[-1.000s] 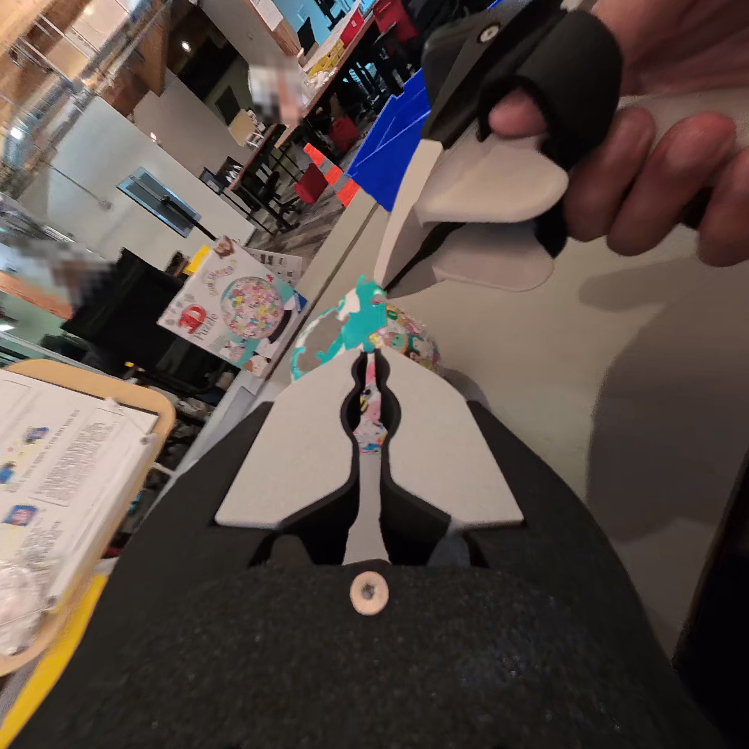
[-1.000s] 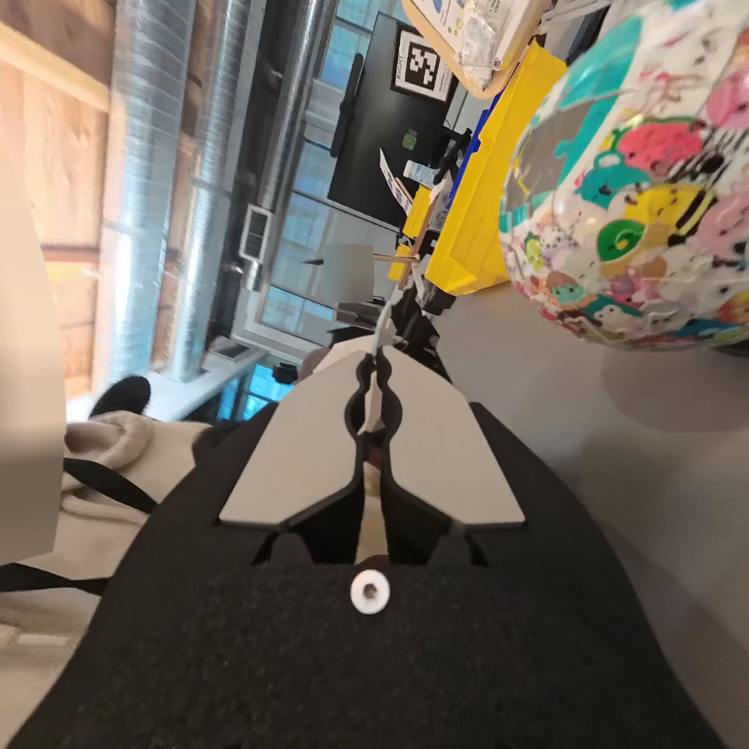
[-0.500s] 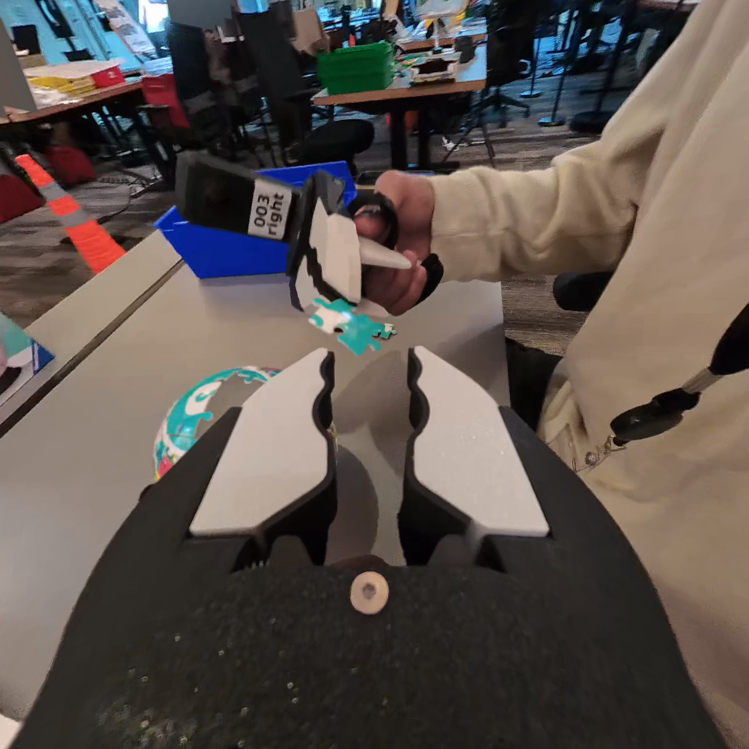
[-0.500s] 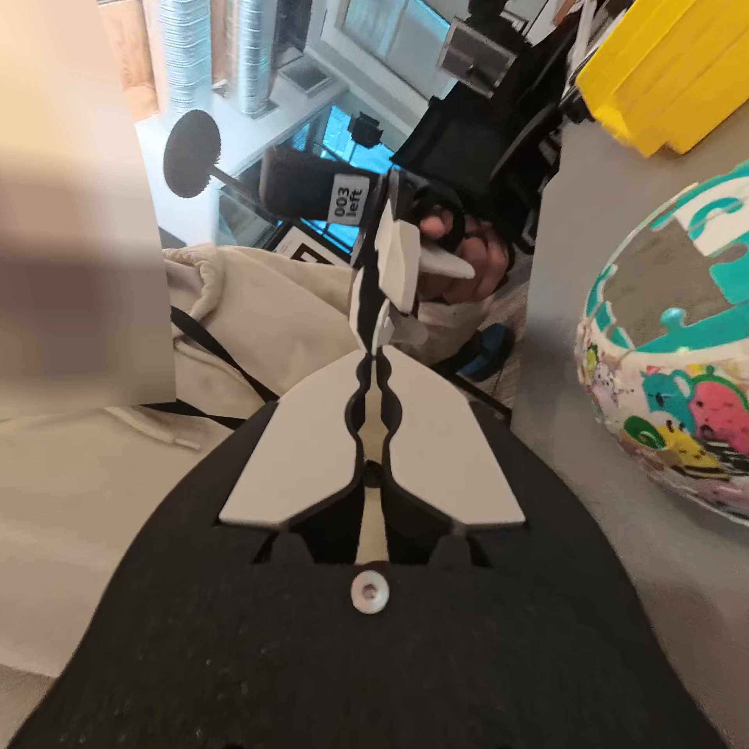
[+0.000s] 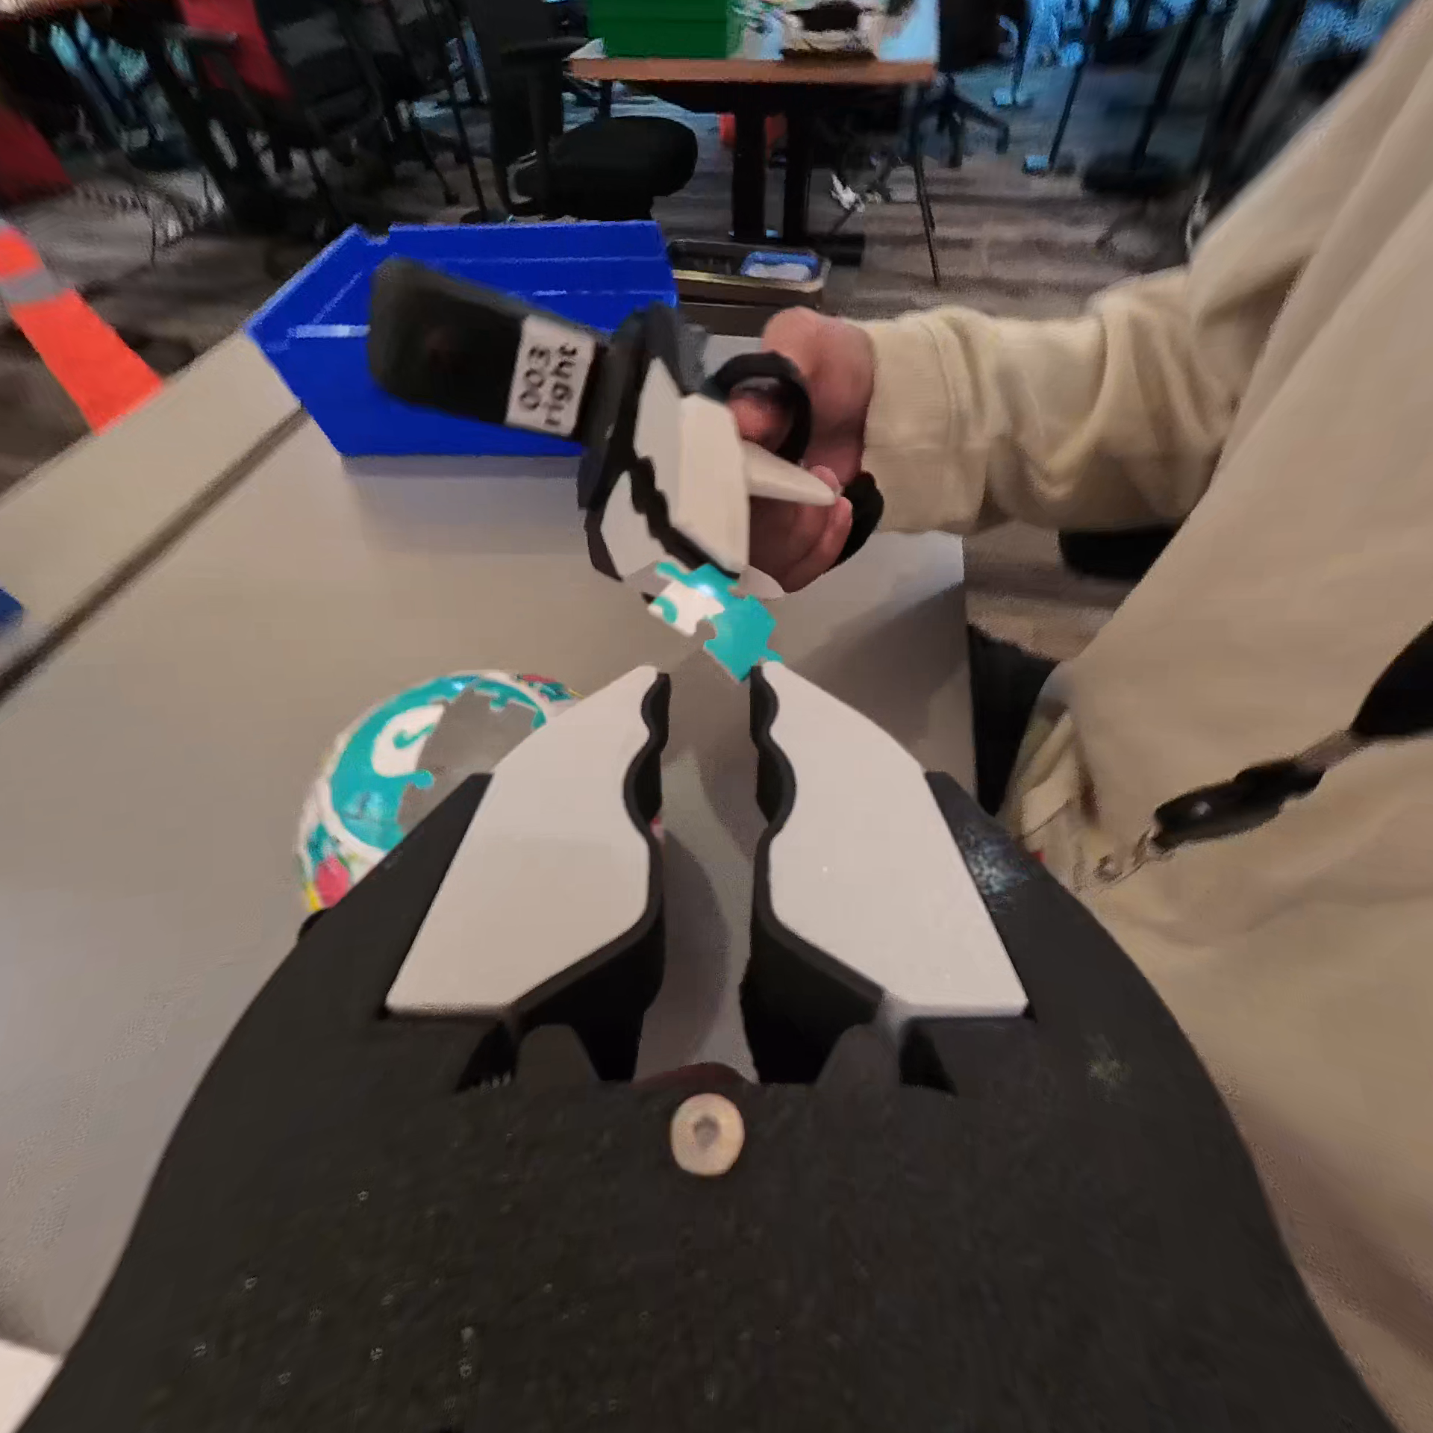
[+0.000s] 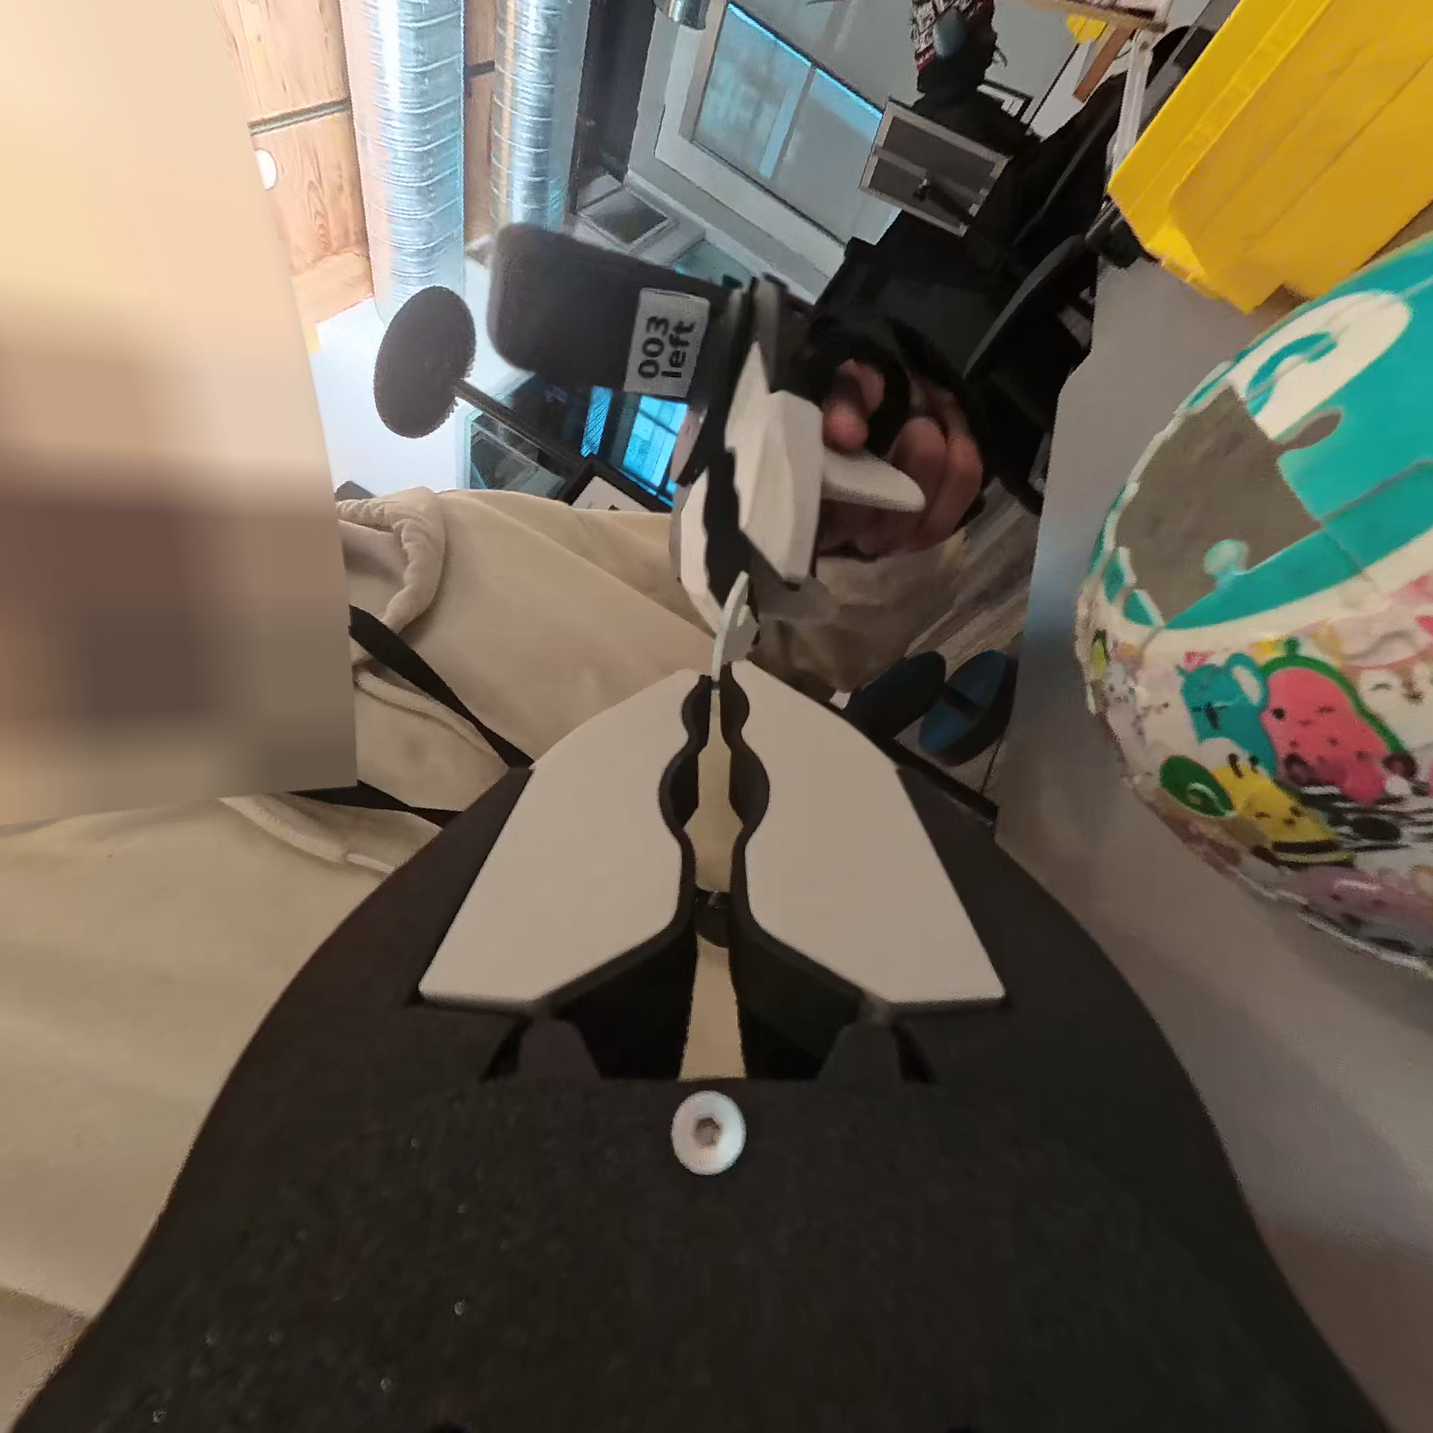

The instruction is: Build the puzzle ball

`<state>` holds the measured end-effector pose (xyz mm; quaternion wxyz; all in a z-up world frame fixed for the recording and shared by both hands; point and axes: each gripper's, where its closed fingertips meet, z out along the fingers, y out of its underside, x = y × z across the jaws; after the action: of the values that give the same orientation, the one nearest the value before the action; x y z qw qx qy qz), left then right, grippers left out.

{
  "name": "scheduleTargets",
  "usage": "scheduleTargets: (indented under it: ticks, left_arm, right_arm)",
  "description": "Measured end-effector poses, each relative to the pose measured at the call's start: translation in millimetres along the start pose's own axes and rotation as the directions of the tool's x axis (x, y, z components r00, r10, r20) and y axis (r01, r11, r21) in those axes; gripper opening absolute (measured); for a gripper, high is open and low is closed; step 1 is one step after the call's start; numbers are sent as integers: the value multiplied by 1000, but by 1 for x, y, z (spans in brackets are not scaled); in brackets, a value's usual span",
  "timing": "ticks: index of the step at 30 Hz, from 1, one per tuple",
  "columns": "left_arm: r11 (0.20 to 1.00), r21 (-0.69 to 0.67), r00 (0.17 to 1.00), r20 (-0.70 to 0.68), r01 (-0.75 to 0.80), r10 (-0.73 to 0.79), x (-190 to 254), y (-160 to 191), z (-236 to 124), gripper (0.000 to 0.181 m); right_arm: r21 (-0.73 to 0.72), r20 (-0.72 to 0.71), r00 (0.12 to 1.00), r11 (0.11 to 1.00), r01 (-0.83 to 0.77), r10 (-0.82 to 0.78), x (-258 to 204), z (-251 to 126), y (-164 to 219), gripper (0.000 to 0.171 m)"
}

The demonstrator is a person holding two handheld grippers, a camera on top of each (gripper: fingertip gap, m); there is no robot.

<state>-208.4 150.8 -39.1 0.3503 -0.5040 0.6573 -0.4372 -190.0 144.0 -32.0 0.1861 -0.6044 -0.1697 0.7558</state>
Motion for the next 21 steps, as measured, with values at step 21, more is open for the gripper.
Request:
scheduleTargets:
  ticks: [21]
  left_arm:
    - [823, 52, 816, -180, 566, -549, 10, 0, 8, 2]
  right_arm:
    - [-62, -114, 973, 979, 192, -198, 9, -3, 4, 2]
